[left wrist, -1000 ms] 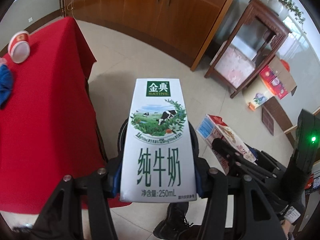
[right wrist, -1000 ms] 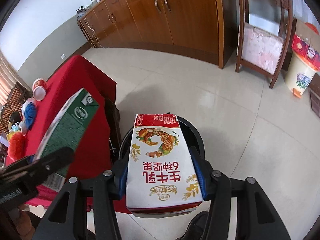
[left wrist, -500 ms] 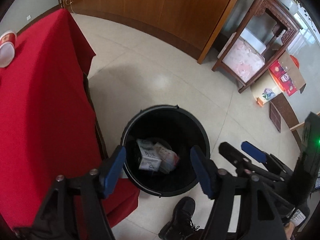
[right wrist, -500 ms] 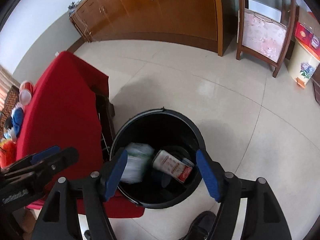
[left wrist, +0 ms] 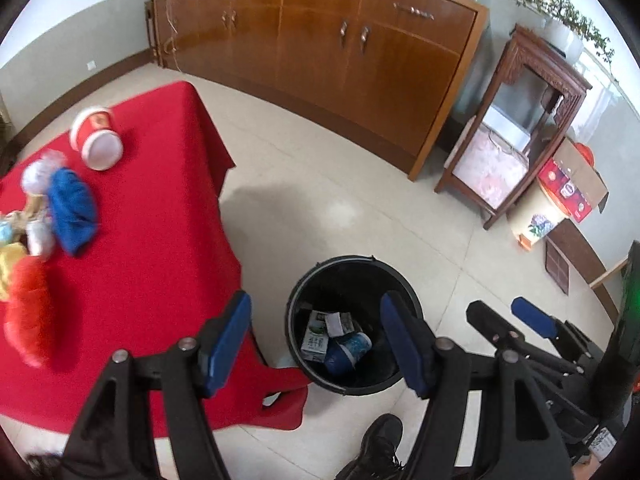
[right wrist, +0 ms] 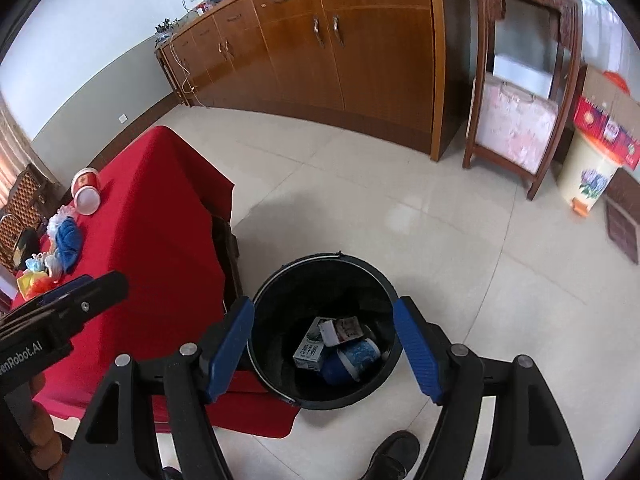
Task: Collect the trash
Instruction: 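Move both grippers back over the table toward the remaining trash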
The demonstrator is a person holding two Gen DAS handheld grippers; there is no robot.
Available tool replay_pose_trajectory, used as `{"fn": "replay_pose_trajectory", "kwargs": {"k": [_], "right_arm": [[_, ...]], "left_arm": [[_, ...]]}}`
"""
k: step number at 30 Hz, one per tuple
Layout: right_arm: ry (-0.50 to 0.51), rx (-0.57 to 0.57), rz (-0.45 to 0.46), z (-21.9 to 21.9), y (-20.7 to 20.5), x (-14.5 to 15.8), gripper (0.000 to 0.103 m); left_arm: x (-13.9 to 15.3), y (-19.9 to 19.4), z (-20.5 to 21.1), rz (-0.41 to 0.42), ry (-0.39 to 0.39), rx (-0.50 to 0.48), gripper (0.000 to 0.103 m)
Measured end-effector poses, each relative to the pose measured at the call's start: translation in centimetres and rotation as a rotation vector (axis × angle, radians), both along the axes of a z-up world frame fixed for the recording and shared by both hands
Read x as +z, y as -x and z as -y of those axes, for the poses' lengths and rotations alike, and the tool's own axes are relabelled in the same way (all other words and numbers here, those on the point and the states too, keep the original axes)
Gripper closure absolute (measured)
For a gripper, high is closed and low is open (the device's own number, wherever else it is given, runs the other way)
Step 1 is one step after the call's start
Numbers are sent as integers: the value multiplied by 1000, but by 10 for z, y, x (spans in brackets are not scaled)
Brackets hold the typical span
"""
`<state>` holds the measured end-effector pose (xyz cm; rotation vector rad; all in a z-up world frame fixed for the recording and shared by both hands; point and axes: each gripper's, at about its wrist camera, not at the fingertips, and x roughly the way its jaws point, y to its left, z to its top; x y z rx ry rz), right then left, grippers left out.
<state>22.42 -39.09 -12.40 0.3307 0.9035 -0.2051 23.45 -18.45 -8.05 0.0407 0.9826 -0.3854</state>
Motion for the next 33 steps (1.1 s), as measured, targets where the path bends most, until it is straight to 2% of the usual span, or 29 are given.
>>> {"fn": "replay_pose_trajectory", "kwargs": {"k": [3, 6, 13, 23, 33], "right_arm": [[-3, 5, 39, -12, 10, 21, 22], [8, 23, 83, -28, 20, 43, 18], [10, 93, 153, -72, 34, 76, 16], [21, 219, 219, -150, 36, 105, 15], [41, 323, 242, -208, 28, 115, 14]], "left_arm": [[11, 8, -14, 28, -4, 28, 34], [22, 18, -31, 60, -8, 62, 29], [44, 37, -78, 115, -4, 146, 26], [62, 57, -152, 171, -2, 283, 24], [63, 67, -212, 196, -10, 399, 22]]}}
